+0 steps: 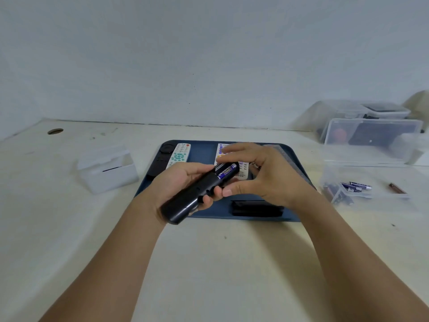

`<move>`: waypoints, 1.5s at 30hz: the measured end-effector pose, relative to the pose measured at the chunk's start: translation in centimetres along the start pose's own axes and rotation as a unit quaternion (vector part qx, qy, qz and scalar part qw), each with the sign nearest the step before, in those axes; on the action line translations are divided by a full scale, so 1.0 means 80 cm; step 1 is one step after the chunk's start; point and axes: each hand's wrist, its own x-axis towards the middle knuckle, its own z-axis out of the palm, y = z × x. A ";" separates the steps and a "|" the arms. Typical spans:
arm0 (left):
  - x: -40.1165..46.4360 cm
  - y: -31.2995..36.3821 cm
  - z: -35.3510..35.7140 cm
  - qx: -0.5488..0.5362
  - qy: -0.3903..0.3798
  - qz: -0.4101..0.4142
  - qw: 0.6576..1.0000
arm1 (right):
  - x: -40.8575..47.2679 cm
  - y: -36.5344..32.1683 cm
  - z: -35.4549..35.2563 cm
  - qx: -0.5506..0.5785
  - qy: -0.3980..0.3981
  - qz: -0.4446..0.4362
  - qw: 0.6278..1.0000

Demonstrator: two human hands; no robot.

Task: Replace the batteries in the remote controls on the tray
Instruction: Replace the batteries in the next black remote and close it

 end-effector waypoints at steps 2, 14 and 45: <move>-0.001 0.003 -0.007 -0.015 -0.014 -0.013 1.000 | 0.002 0.002 0.007 0.009 0.002 -0.007 1.000; 0.014 -0.011 0.027 0.029 0.146 0.297 0.943 | -0.001 -0.031 0.057 0.091 0.183 0.063 0.977; 0.031 -0.025 0.036 -0.015 0.237 0.274 0.932 | -0.001 -0.026 0.092 -0.078 0.219 -0.078 0.970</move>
